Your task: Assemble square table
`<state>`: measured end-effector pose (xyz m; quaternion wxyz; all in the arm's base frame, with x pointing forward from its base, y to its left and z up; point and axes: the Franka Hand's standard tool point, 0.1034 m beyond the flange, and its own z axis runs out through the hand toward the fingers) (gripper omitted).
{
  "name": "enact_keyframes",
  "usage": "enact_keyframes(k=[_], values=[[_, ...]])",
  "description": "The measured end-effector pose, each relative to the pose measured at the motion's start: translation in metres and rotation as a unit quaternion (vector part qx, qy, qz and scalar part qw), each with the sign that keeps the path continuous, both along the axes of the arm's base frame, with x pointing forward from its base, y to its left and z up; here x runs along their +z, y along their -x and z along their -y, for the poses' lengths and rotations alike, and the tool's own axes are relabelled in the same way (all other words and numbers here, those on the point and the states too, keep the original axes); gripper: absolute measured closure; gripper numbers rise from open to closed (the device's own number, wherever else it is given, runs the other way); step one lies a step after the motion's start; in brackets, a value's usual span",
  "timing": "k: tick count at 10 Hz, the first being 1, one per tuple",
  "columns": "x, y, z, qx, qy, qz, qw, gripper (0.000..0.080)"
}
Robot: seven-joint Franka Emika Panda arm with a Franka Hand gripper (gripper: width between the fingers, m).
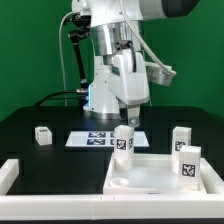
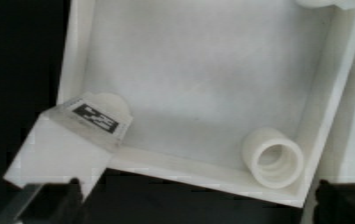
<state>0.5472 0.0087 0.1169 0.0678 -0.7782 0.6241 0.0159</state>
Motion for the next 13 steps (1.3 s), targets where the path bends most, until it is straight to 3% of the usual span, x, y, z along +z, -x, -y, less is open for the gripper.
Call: enact_keyframes(k=[3, 6, 8, 13], values=[[0.000, 0.003, 0.004, 0.104, 0.005, 0.013, 0.995, 0.0150], [-0.006, 0.068, 0.056, 0.307, -0.002, 0.040, 0.951, 0.0150], [-0.025, 0.110, 0.085, 0.416, 0.001, 0.061, 0.907, 0.0150], [-0.025, 0.107, 0.085, 0.555, 0.015, 0.069, 0.829, 0.0150]])
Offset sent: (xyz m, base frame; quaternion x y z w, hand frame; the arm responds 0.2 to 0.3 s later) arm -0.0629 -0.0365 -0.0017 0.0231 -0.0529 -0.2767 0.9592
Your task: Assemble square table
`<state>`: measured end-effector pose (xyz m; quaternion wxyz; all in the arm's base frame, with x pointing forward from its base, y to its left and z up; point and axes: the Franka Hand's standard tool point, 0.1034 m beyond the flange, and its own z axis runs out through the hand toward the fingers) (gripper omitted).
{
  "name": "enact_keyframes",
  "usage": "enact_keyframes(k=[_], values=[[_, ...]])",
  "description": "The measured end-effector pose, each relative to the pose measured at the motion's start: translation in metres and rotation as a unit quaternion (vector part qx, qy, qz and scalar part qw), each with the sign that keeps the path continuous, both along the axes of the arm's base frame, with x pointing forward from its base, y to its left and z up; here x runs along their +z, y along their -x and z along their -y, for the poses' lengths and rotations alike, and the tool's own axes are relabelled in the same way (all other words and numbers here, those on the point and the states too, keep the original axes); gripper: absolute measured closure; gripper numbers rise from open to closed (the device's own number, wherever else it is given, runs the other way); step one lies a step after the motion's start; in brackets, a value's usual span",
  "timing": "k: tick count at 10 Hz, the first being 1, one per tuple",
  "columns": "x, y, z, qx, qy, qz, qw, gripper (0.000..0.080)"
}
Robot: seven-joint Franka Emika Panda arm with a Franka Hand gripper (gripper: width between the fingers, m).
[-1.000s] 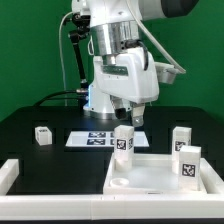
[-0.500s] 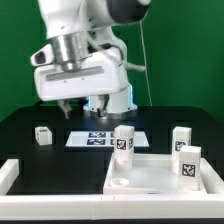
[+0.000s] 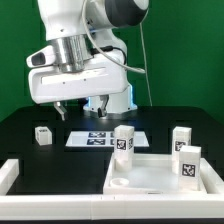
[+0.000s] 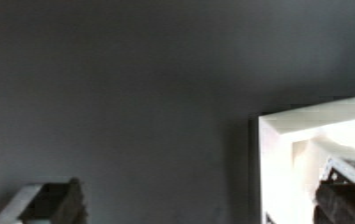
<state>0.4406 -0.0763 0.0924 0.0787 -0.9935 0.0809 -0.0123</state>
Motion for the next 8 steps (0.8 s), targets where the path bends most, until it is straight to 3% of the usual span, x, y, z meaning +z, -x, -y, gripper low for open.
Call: enact_keyframes(k=[2, 3, 5, 6, 7, 8], values=[[-0.022, 0.028, 0.010, 0.097, 0.044, -0.013, 0.994, 0.0150], [-0.029, 0.040, 0.018, 0.151, 0.054, -0.018, 0.987, 0.0150], [-0.042, 0.063, 0.049, 0.253, 0.064, -0.028, 0.965, 0.0150], [-0.041, 0.074, 0.073, 0.340, 0.064, -0.016, 0.938, 0.0150], [-0.040, 0.077, 0.084, 0.365, 0.063, -0.011, 0.929, 0.0150], [-0.041, 0.077, 0.082, 0.375, 0.063, -0.014, 0.925, 0.0150]])
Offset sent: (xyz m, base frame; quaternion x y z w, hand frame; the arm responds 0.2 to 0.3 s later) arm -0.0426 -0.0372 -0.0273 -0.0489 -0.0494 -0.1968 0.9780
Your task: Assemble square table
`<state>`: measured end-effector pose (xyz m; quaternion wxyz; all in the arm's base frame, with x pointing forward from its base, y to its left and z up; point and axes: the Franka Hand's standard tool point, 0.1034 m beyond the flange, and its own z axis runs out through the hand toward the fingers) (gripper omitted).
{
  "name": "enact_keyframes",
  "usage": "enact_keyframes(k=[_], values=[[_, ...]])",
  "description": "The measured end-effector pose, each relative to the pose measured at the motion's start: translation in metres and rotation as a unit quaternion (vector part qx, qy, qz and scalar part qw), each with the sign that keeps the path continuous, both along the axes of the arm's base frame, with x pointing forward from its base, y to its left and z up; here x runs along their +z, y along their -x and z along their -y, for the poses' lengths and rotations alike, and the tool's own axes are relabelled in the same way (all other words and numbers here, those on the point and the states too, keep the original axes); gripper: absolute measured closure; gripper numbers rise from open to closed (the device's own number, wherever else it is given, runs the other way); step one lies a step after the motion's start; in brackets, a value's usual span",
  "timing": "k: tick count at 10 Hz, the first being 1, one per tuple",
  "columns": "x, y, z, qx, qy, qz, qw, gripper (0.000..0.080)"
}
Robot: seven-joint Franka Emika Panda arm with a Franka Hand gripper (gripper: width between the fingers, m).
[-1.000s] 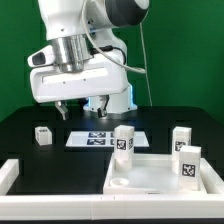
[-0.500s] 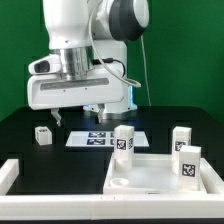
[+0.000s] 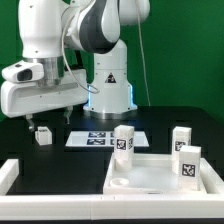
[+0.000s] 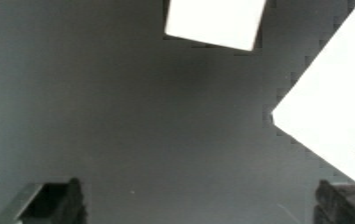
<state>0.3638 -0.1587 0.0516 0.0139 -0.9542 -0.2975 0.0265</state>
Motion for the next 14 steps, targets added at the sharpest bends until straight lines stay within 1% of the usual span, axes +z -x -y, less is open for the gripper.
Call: enact_keyframes(k=[2, 3, 4, 5, 6, 7, 8, 9, 10, 11, 12, 13, 14], values=[[-0.002, 0.000, -0.003, -0.008, 0.003, -0.008, 1.000, 0.0150], [-0.003, 0.001, -0.002, -0.011, 0.004, -0.011, 1.000, 0.0150], [-0.010, 0.002, 0.003, -0.036, 0.021, -0.043, 0.998, 0.0150], [-0.017, 0.003, 0.006, -0.035, 0.060, -0.090, 0.993, 0.0150], [-0.019, 0.003, 0.006, -0.030, 0.085, -0.124, 0.988, 0.0150], [-0.019, 0.004, 0.007, -0.037, 0.090, -0.146, 0.984, 0.0150], [-0.017, 0.007, 0.007, -0.043, 0.086, -0.175, 0.980, 0.0150], [-0.017, 0.006, 0.006, -0.047, 0.101, -0.196, 0.974, 0.0150], [-0.020, 0.007, 0.002, -0.045, 0.108, -0.217, 0.969, 0.0150], [-0.021, 0.009, 0.002, -0.042, 0.120, -0.248, 0.960, 0.0150], [-0.024, 0.013, 0.010, -0.030, 0.136, -0.274, 0.952, 0.0150], [-0.029, 0.022, 0.017, -0.029, 0.148, -0.296, 0.943, 0.0150], [-0.031, 0.029, 0.020, -0.034, 0.164, -0.326, 0.930, 0.0150]])
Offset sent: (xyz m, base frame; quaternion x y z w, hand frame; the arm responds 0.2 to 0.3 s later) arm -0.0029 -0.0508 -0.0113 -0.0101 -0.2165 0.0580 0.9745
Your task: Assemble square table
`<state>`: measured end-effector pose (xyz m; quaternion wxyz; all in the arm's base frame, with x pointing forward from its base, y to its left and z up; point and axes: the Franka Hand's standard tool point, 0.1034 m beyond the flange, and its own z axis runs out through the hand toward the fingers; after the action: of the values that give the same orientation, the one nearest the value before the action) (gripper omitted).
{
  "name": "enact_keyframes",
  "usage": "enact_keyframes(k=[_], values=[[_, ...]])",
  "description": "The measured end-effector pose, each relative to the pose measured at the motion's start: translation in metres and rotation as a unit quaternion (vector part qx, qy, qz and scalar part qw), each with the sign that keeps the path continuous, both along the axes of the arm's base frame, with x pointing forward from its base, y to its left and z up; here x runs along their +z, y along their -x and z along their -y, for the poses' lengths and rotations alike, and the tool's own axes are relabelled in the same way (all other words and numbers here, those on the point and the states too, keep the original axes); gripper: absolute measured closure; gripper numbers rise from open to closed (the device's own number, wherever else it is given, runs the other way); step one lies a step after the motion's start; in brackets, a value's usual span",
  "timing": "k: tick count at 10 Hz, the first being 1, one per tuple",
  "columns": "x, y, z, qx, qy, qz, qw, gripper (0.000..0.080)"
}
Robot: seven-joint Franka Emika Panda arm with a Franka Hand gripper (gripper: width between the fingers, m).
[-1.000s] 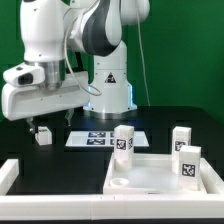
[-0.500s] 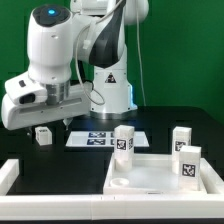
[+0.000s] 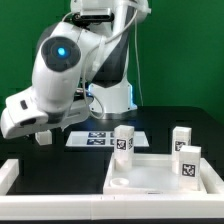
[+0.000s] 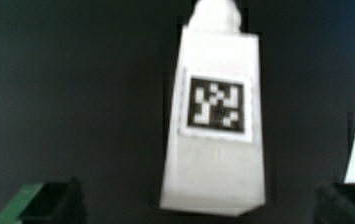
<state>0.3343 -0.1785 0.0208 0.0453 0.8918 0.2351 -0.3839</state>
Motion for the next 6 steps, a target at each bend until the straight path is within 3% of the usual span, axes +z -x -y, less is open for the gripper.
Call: enact_keyframes(k=[1, 4, 6], values=[[-0.001, -0.002, -0.004, 0.002, 0.012, -0.032, 0.999, 0.0150], [-0.003, -0.003, -0.003, 0.002, 0.013, -0.032, 0.999, 0.0150], [-0.011, 0.015, 0.005, -0.023, 0.051, -0.031, 0.998, 0.0150]])
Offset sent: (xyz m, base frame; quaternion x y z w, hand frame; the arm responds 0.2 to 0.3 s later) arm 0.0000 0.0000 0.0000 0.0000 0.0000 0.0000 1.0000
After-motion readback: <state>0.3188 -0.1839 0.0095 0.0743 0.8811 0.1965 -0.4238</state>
